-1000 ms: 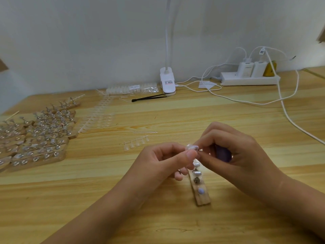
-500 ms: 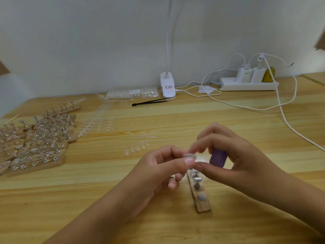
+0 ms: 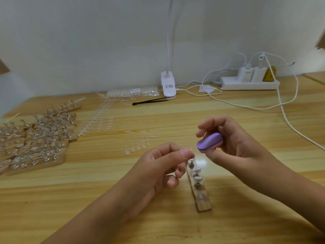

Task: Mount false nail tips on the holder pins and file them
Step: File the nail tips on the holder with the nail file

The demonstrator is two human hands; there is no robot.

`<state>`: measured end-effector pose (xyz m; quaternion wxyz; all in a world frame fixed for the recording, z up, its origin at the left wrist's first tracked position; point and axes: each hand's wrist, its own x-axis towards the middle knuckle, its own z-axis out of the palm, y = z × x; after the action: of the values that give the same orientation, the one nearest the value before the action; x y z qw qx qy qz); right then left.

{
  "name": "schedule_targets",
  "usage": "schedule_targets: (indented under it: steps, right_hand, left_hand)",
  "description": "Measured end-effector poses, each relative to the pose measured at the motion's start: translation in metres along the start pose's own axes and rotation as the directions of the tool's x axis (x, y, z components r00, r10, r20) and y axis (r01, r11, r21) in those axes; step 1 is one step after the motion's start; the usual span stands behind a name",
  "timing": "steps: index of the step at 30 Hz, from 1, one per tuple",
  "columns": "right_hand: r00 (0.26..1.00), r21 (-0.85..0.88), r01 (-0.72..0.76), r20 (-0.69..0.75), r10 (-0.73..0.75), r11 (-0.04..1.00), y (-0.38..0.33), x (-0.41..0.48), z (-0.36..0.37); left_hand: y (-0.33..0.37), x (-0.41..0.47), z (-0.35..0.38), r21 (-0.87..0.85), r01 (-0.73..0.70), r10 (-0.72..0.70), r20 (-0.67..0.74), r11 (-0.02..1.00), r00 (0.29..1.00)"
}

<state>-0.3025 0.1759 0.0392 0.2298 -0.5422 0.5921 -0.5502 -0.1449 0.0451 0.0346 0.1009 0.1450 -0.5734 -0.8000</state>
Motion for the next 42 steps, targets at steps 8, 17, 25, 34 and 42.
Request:
schedule_targets:
  steps: [8, 17, 25, 34, 42]
  right_hand:
    - [0.999, 0.172, 0.033, -0.022, -0.030, 0.985, -0.006, 0.002, 0.002]
    - [0.989, 0.479, -0.142, 0.027, 0.147, 0.867, -0.003, 0.006, -0.008]
    - [0.988, 0.272, -0.154, 0.070, 0.140, 0.950, -0.011, 0.002, -0.003]
    - [0.987, 0.245, -0.156, 0.074, 0.142, 0.957, -0.014, -0.002, 0.002]
    - [0.992, 0.198, -0.123, 0.059, 0.114, 0.972, -0.013, -0.002, 0.003]
  left_hand:
    - [-0.002, -0.002, 0.003, 0.046, -0.043, 0.044, -0.008, 0.998, 0.999]
    - [-0.001, -0.002, 0.002, 0.037, -0.113, 0.117, -0.098, 0.993, 0.988]
    - [-0.002, -0.003, 0.000, 0.190, -0.146, 0.165, -0.087, 0.971, 0.982]
    - [-0.002, -0.003, -0.002, 0.211, -0.164, 0.183, -0.074, 0.964, 0.980]
    - [-0.002, -0.003, -0.001, 0.241, -0.214, 0.243, -0.096, 0.947, 0.965]
